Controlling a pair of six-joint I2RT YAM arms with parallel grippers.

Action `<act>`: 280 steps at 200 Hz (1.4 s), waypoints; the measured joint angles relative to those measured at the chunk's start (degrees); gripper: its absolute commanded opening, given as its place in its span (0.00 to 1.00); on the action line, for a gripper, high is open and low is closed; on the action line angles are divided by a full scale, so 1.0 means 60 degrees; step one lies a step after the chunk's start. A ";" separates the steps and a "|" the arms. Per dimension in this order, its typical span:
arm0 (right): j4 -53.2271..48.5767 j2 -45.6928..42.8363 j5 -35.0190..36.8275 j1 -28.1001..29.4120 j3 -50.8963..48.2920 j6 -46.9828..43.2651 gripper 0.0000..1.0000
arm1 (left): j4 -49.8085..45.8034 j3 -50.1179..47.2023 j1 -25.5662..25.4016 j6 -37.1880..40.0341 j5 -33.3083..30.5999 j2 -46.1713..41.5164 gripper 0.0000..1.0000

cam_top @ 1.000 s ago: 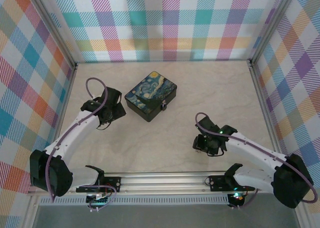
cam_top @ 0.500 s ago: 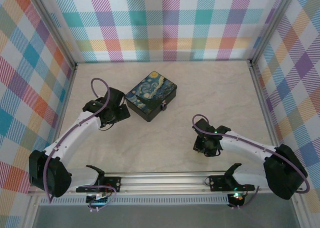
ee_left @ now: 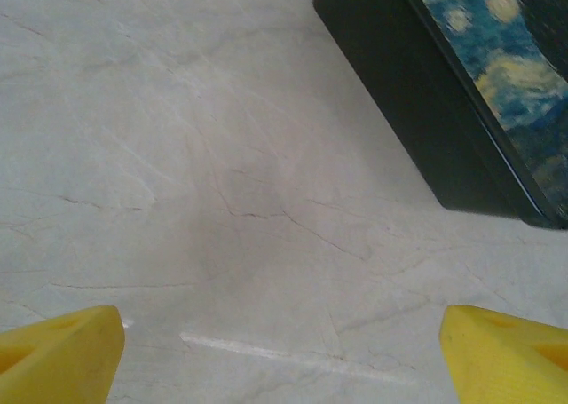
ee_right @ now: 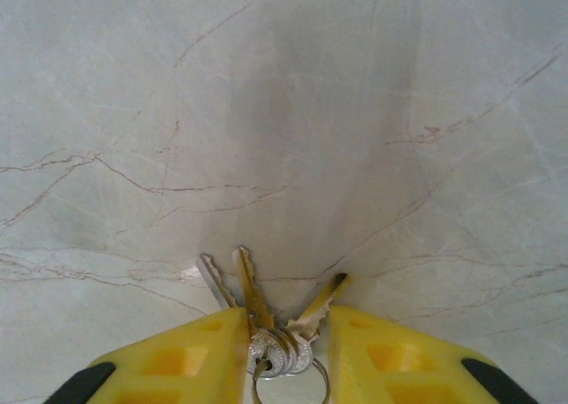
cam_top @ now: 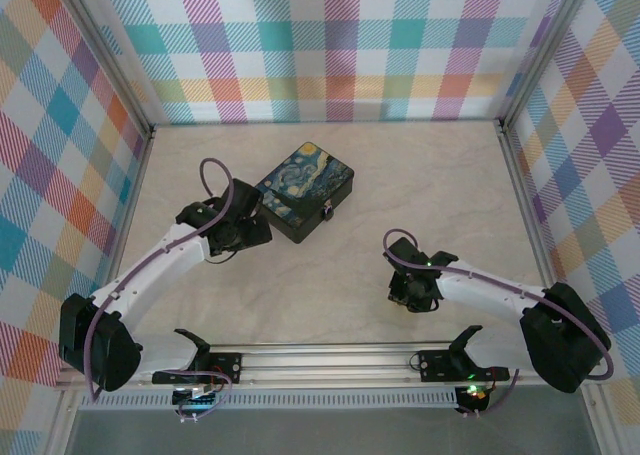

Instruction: Unlock the padlock with the key

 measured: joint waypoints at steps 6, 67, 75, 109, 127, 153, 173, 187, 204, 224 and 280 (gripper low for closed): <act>0.0025 -0.0040 0.0018 0.0000 -0.0022 0.0047 0.22 | 0.0004 0.0007 -0.0098 0.0029 0.0055 0.0000 0.92; 0.1122 0.0033 0.0131 0.0004 -0.0073 -0.0255 0.13 | 0.0087 0.0433 -0.1373 0.0200 0.0561 0.0361 0.92; 0.1290 0.0033 0.0127 0.0004 -0.0098 -0.0419 0.09 | 0.0142 0.0452 -0.1490 0.0197 0.0612 0.0441 0.92; 0.1934 0.0022 0.0117 0.0004 -0.0131 -0.1169 0.03 | 0.0495 0.0452 -0.1792 0.0055 0.1002 0.0801 0.92; 0.2175 0.0022 0.0076 0.0004 -0.0131 -0.1599 0.02 | 0.0736 0.0452 -0.1982 -0.0095 0.1275 0.1086 0.92; 0.2273 0.0022 -0.0033 0.0004 -0.0080 -0.2164 0.09 | 0.0951 0.0499 -0.2371 -0.0240 0.1606 0.1494 0.92; 0.2007 -0.0011 -0.0109 0.0000 0.0171 -0.2455 0.22 | 0.0943 0.0725 -0.2484 -0.0270 0.1723 0.1654 0.93; 0.1763 -0.0113 -0.0175 0.0000 0.0364 -0.2546 0.29 | 0.0940 0.0892 -0.2484 -0.0270 0.1708 0.1650 0.93; 0.1348 -0.0160 -0.0208 -0.0007 0.0616 -0.2568 0.34 | 0.0943 0.1064 -0.2484 -0.0266 0.1708 0.1650 0.93; 0.0907 0.0000 -0.0270 -0.0011 0.0845 -0.2575 0.37 | 0.0925 0.1188 -0.2484 -0.0259 0.1708 0.1650 0.93; 0.0350 0.1188 -0.0346 0.0004 0.0958 -0.2495 0.36 | 0.0780 0.1282 -0.2484 -0.0229 0.1526 0.1628 0.94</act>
